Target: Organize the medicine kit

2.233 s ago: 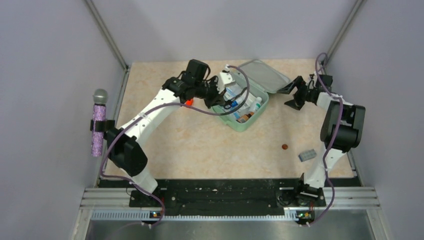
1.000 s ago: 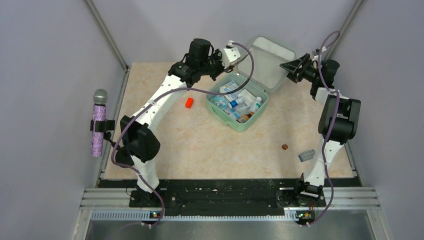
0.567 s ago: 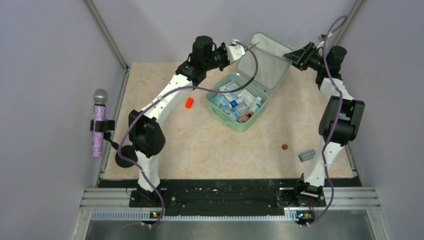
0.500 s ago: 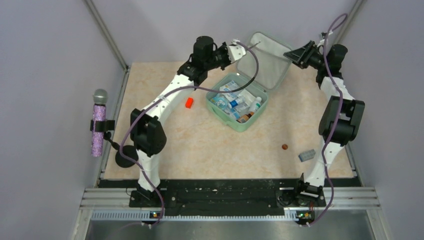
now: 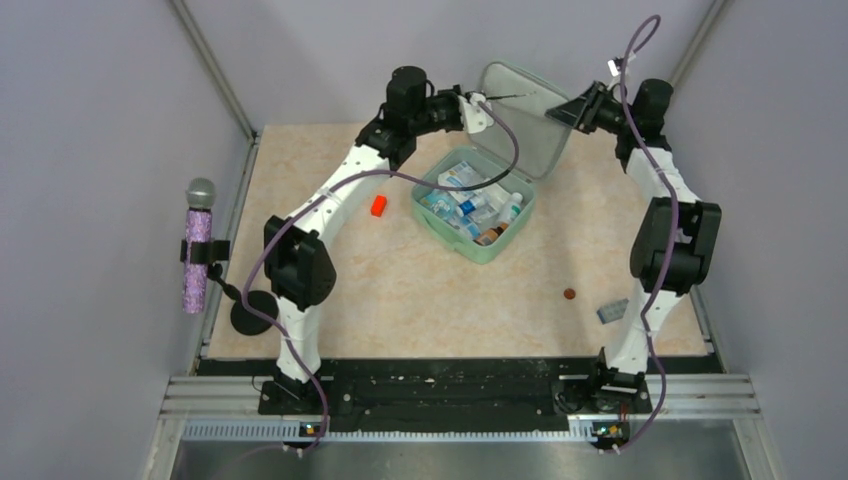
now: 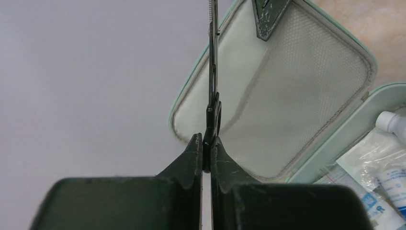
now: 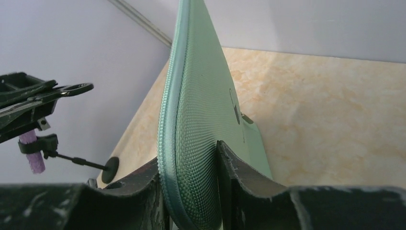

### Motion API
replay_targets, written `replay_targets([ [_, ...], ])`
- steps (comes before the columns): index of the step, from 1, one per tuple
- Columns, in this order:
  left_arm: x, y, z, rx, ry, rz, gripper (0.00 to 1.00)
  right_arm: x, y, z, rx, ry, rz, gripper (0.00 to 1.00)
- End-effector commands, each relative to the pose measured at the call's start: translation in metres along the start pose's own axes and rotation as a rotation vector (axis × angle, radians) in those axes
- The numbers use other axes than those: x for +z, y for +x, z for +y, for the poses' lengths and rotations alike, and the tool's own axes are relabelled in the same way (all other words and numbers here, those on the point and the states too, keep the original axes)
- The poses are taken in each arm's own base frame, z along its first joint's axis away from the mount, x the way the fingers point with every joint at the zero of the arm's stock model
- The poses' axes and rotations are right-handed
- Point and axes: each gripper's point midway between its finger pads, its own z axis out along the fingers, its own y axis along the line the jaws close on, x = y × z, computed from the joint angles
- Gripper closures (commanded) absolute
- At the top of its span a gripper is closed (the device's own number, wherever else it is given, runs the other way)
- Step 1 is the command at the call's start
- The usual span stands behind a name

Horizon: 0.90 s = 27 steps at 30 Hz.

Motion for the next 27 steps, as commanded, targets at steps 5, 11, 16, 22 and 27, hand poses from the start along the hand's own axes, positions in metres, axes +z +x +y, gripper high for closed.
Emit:
replay_targets([
  [5,-0.003,-0.012,0.015,0.227,0.019,-0.057,1.0,0.001,-0.012,0.097,-0.293,-0.117,0.007,0.69],
  [11,0.004,0.012,0.002,0.253,0.094,-0.034,1.0,0.003,0.003,0.107,-0.321,-0.124,0.035,0.69],
  [16,0.004,0.038,0.003,0.247,0.121,0.008,1.0,0.004,0.016,0.114,-0.373,-0.133,0.064,0.69],
  [22,0.001,0.059,-0.001,0.245,0.168,0.034,1.0,0.001,0.018,0.115,-0.4,-0.129,0.063,0.69],
  [27,0.008,0.071,-0.008,0.272,0.201,0.02,1.0,0.007,0.026,0.126,-0.417,-0.159,0.08,0.69],
])
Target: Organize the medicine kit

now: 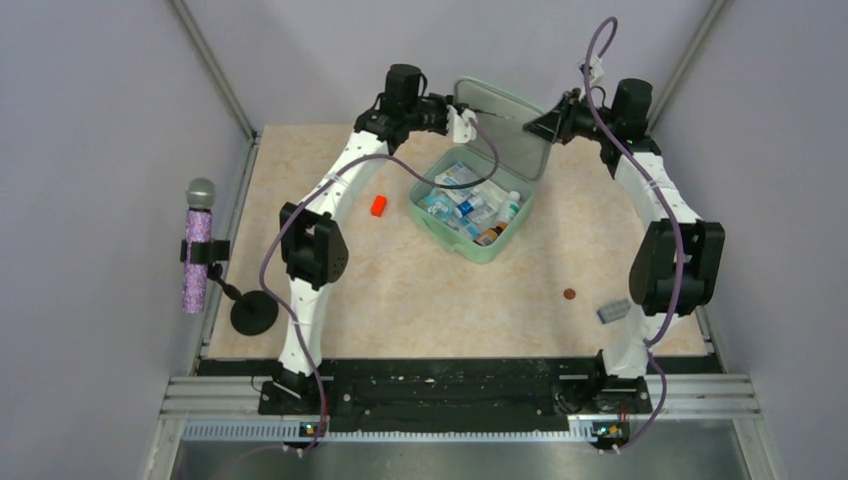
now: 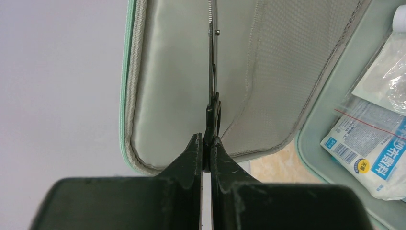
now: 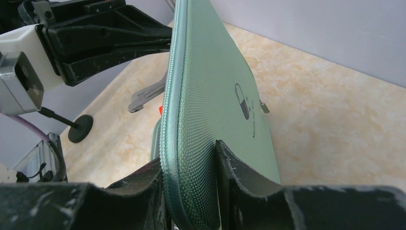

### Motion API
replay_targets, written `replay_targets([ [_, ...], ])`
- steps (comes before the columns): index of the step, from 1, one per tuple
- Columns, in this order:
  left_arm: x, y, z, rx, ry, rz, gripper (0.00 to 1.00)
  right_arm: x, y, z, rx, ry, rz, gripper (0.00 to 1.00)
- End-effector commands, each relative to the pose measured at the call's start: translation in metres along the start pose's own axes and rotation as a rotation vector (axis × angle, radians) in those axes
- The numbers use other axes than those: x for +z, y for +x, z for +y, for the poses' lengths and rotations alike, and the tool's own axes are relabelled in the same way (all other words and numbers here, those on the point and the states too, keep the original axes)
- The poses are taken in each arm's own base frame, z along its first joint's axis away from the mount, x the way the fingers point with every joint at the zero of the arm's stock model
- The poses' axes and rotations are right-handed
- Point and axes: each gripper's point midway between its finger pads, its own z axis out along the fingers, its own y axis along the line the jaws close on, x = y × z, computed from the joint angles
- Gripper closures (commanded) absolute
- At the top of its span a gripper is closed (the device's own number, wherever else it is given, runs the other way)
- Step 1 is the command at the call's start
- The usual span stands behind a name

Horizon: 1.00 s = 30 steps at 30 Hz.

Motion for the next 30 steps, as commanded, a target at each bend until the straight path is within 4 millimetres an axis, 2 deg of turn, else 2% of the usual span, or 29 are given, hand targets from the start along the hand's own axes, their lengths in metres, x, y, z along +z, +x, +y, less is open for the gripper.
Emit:
replay_targets([
  [1,0.002,-0.01,0.011,0.081,0.005,-0.06,1.0,0.0,-0.026,0.048,-0.132,-0.086,-0.036,0.69],
  [6,0.009,-0.008,0.003,0.091,0.03,-0.075,1.0,-0.001,-0.023,0.048,-0.147,-0.082,-0.025,0.69],
  [9,0.013,-0.007,0.005,0.041,0.008,-0.081,1.0,-0.001,-0.022,0.047,-0.145,-0.077,-0.023,0.69],
  [14,0.013,-0.009,0.026,0.012,-0.095,-0.089,0.8,-0.001,-0.023,0.046,-0.144,-0.069,-0.024,0.69],
  [18,0.008,-0.014,0.041,-0.005,-0.155,-0.094,0.7,-0.001,-0.022,0.044,-0.136,-0.062,-0.023,0.68],
  [24,-0.007,-0.028,0.06,0.013,-0.205,-0.105,0.65,0.003,-0.02,0.037,-0.107,-0.048,-0.023,0.68],
  [27,-0.021,-0.042,0.079,-0.031,-0.278,-0.127,0.64,0.006,-0.021,0.035,-0.112,-0.041,-0.024,0.68],
  [30,-0.046,-0.065,0.105,-0.138,-0.368,-0.168,0.62,0.006,-0.021,0.033,-0.159,-0.04,-0.008,0.73],
])
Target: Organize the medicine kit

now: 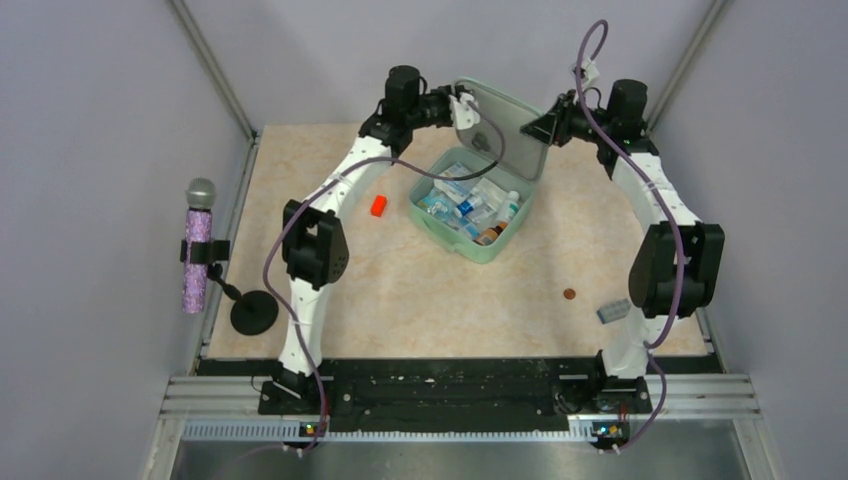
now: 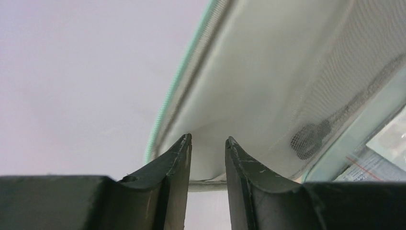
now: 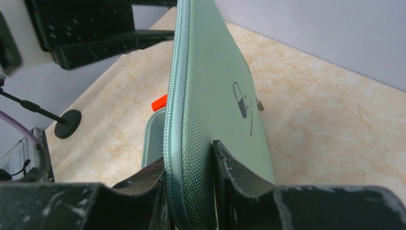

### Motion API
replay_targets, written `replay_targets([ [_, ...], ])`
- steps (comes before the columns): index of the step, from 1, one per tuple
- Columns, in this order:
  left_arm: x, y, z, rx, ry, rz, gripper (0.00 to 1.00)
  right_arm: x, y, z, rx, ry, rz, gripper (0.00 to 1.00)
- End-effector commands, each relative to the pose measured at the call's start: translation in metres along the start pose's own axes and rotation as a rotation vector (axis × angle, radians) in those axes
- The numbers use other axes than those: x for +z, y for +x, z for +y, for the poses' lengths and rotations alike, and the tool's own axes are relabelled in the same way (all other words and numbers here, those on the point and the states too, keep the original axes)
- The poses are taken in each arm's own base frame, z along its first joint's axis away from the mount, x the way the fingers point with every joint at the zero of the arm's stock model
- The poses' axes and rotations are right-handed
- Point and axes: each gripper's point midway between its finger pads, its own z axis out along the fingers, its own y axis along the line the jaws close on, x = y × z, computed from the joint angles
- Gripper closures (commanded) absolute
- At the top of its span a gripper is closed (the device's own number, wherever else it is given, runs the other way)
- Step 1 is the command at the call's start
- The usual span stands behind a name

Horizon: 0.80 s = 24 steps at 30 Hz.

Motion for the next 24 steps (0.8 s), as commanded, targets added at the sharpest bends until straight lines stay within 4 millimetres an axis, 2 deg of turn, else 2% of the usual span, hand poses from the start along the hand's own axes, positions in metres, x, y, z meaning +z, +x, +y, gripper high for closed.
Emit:
replay_targets([
  [1,-0.05,-0.092,0.092,-0.081,-0.243,-0.127,0.59,0.0,-0.026,0.028,-0.134,-0.057,-0.022,0.75],
  [4,-0.066,-0.108,0.093,-0.24,-0.237,-0.128,0.45,0.001,-0.022,0.025,-0.187,-0.066,-0.002,0.82],
  [8,-0.068,-0.106,0.047,-0.371,-0.052,-0.097,0.42,0.004,-0.023,0.025,-0.249,-0.093,0.002,0.88],
  [10,-0.065,-0.101,0.026,-0.403,0.033,-0.092,0.43,0.007,-0.022,0.03,-0.291,-0.121,0.007,0.9],
  [12,-0.061,-0.095,0.013,-0.431,0.072,-0.09,0.44,0.009,-0.022,0.04,-0.348,-0.161,0.011,0.93],
  [15,-0.054,-0.09,0.011,-0.444,0.07,-0.094,0.47,0.01,-0.018,0.056,-0.429,-0.222,0.022,0.95],
  [19,-0.049,-0.082,0.009,-0.433,0.07,-0.083,0.55,0.011,-0.009,0.072,-0.542,-0.267,0.046,0.96],
  [24,-0.051,-0.067,-0.01,-0.404,0.132,-0.039,0.71,0.013,-0.008,0.074,-0.589,-0.265,0.049,0.97],
])
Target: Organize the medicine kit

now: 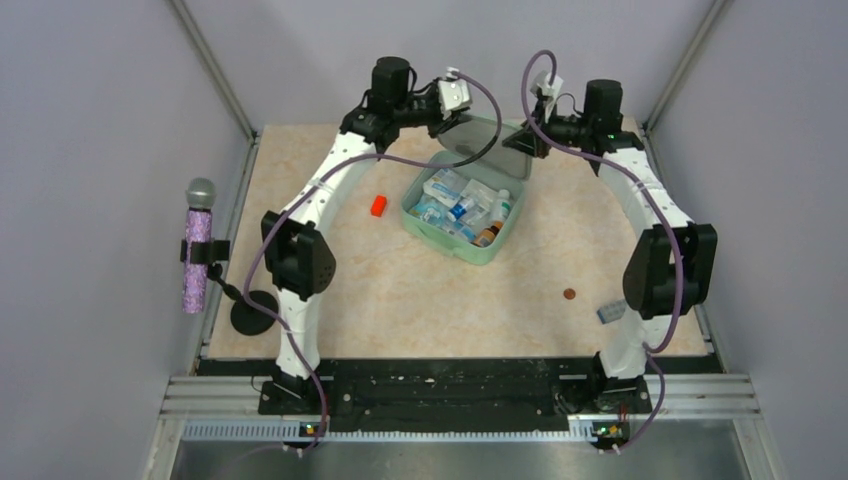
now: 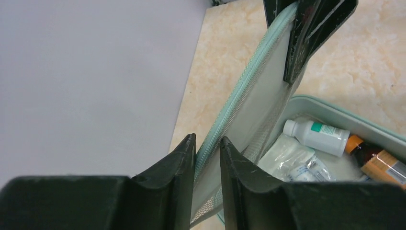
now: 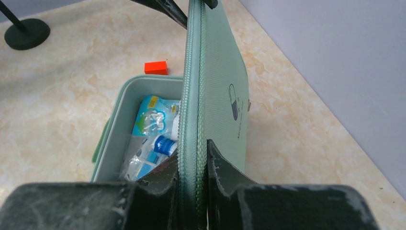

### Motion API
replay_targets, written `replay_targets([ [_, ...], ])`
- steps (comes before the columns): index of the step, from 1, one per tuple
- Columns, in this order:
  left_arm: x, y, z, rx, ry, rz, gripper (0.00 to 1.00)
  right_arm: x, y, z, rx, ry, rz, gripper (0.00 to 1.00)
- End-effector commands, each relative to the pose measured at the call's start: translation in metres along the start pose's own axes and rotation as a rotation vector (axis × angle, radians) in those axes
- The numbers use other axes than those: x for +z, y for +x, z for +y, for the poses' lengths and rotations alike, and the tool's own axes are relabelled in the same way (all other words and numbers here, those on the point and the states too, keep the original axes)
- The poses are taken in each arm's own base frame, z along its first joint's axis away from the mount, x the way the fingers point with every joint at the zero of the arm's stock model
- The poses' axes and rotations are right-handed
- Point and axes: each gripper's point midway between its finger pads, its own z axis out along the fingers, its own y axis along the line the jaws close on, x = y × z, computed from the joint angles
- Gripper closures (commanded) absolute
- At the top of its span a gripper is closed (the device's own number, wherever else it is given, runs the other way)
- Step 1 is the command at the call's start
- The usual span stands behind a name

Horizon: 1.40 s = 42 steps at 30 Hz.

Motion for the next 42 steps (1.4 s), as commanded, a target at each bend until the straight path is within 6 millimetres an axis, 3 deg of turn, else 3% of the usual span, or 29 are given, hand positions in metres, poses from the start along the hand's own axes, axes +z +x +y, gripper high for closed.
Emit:
replay_targets([
  [1,-0.007,-0.001,-0.005,0.042,0.044,0.009,0.73,-0.005,-0.044,0.021,-0.162,-0.06,-0.058,0.97],
  [5,-0.013,0.009,-0.007,0.05,0.064,0.045,0.74,-0.006,-0.043,0.017,-0.194,-0.04,-0.05,0.96],
  [8,-0.018,0.016,-0.006,0.058,0.067,0.075,0.81,-0.004,-0.042,0.011,-0.203,-0.025,-0.043,0.93],
  [12,-0.023,0.035,-0.001,0.089,0.058,0.131,0.8,-0.002,-0.042,0.003,-0.182,-0.019,-0.041,0.96],
  [19,-0.034,0.058,0.052,0.142,-0.097,0.177,0.64,0.002,-0.041,-0.005,-0.188,-0.008,-0.036,0.96],
  [22,-0.039,0.069,0.059,0.117,-0.094,0.205,0.62,0.003,-0.039,-0.006,-0.182,-0.008,-0.032,0.96],
  [28,-0.037,0.076,0.043,0.058,-0.033,0.201,0.76,0.005,-0.031,-0.009,-0.171,-0.002,-0.019,0.96],
  [31,-0.038,0.074,0.038,0.027,-0.025,0.191,0.95,0.005,-0.026,-0.015,-0.157,0.021,-0.005,0.94],
  [32,-0.039,0.071,0.039,0.021,-0.034,0.187,1.0,0.006,-0.024,-0.018,-0.144,0.03,0.0,0.9],
  [35,-0.041,0.065,0.042,-0.034,-0.071,0.175,1.0,0.003,-0.024,-0.032,-0.052,0.083,-0.002,0.63],
  [37,-0.043,0.061,0.042,-0.081,-0.089,0.171,1.0,-0.004,-0.031,-0.043,0.031,0.126,-0.028,0.51],
  [42,-0.044,0.065,0.031,-0.245,-0.142,0.14,1.0,-0.047,-0.056,-0.053,0.196,0.202,-0.11,0.29],
])
